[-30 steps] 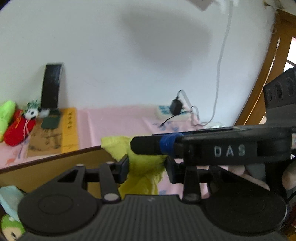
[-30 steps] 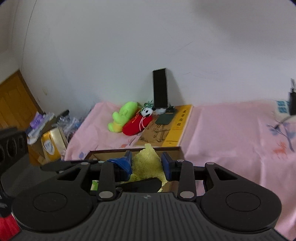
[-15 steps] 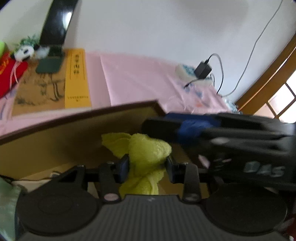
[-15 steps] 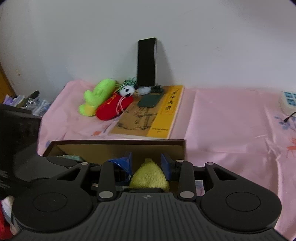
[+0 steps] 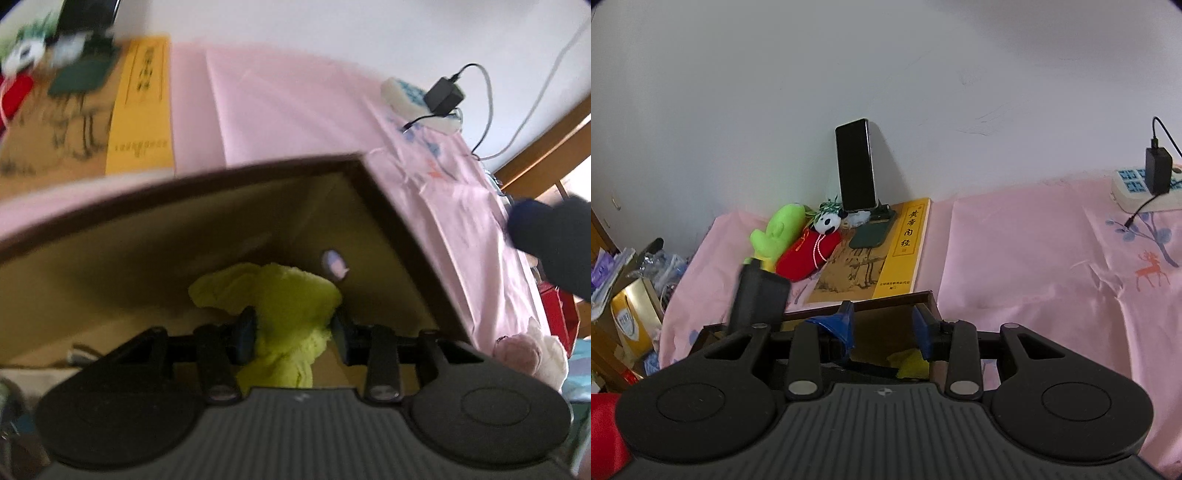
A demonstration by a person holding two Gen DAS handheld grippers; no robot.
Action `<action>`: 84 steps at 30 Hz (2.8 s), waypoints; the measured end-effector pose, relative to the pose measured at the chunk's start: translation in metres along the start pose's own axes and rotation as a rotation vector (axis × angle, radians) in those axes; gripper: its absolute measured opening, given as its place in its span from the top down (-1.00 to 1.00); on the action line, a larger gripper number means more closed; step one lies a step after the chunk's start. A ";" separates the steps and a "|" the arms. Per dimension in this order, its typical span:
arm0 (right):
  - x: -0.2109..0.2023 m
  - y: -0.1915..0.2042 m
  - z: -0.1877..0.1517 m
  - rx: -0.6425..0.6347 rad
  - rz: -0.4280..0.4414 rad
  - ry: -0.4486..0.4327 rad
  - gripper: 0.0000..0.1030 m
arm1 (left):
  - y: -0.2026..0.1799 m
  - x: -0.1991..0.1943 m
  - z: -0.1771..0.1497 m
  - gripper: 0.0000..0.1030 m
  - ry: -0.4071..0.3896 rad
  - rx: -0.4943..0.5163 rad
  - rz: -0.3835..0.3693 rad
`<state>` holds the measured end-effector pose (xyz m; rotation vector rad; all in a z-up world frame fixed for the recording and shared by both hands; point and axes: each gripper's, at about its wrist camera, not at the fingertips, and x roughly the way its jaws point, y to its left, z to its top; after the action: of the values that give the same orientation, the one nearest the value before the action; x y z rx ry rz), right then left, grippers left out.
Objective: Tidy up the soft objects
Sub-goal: 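Open the right gripper to release the yellow cloth in the box, then move the open right gripper back to the pile toward the green knitted cloth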
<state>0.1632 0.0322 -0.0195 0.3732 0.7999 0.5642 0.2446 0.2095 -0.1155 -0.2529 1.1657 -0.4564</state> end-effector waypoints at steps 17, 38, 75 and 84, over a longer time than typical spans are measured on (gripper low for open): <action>-0.025 0.006 -0.001 0.038 0.042 -0.028 0.65 | -0.014 -0.056 0.002 -0.09 -0.085 -0.027 0.147; -0.052 0.013 -0.033 -0.015 0.076 0.103 0.64 | -0.077 -0.134 -0.071 -0.11 -0.216 -0.066 0.526; -0.165 -0.075 -0.161 -0.008 0.096 -0.020 0.67 | -0.204 -0.109 -0.207 -0.17 -0.261 -0.044 0.444; -0.214 -0.151 -0.171 0.117 -0.038 -0.028 0.71 | -0.230 -0.071 -0.210 -0.17 -0.172 0.039 0.238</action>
<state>-0.0369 -0.1985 -0.0861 0.4715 0.8129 0.4774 -0.0212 0.0486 -0.0402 -0.1147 1.0026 -0.2431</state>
